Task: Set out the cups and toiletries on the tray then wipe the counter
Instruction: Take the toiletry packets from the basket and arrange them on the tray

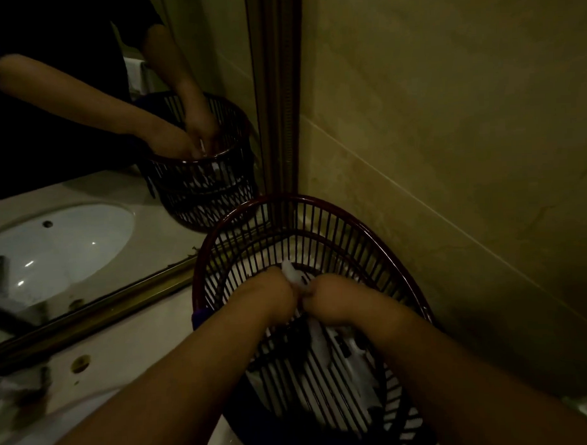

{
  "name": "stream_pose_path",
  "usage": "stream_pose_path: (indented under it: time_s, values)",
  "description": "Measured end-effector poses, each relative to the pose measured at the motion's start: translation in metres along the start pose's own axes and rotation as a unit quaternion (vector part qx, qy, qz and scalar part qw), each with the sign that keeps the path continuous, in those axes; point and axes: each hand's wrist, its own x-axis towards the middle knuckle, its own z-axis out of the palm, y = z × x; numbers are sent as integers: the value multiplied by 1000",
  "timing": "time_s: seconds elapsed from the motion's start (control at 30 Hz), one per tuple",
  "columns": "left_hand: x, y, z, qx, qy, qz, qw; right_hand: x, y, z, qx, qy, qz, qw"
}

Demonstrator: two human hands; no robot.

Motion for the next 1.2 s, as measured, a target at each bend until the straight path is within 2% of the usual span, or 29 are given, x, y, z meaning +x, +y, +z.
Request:
stream_pose_path:
  time_s: [0.1, 0.17, 0.2, 0.23, 0.27, 0.33, 0.4, 0.43, 0.5, 0.57, 0.67, 0.77, 0.87, 0.93, 1.07, 1.13, 1.2]
  values:
    - [-2, 0, -10, -67, 13, 20, 997, -21, -7, -19, 206, 1, -58, 977]
    - [6, -6, -14, -35, 37, -5, 999, -25, -7, -24, 318, -30, -54, 946]
    - [7, -9, -16, -24, 55, -24, 998, -23, -4, -24, 323, -28, -48, 945]
    - [7, -10, -18, -34, 62, -41, 997, -18, -1, -22, 288, -6, -39, 957]
    - [7, -10, -18, -39, 59, -48, 996, -10, 4, -20, 199, 17, -32, 979]
    - [6, -11, -15, -48, 47, -53, 996, 5, 12, -12, -13, -9, -3, 1000]
    - [8, -13, -11, -63, 42, -45, 996, 16, 17, 4, -149, -83, 44, 984]
    - [8, -13, -10, -87, 56, -40, 994, 21, 18, 11, -177, -111, 64, 976]
    - [8, -12, -7, -132, 82, -34, 987, 29, 19, 23, -203, -149, 90, 964]
    - [6, -11, -5, -165, 66, -38, 983, 32, 15, 31, -225, -165, 89, 956]
    - [6, -12, -8, -202, 79, -25, 976, 36, 1, 29, -234, -120, 46, 964]
    - [9, -9, -16, -169, 70, -4, 983, 39, -20, 30, -208, -90, -14, 974]
    - [7, -7, -21, -129, 57, 23, 990, 47, -31, 41, -221, -125, -21, 967]
    - [6, -9, -22, -117, 53, 23, 991, 46, -32, 45, -173, -142, -3, 975]
    - [12, -13, -23, -145, 69, 23, 987, 32, -27, 22, 10, -51, 41, 998]
    - [14, -18, -21, -188, 97, 18, 977, 22, -24, 2, 102, -35, 29, 994]
    - [11, -20, -21, -255, 106, -6, 961, 13, -17, -17, 262, -25, 3, 965]
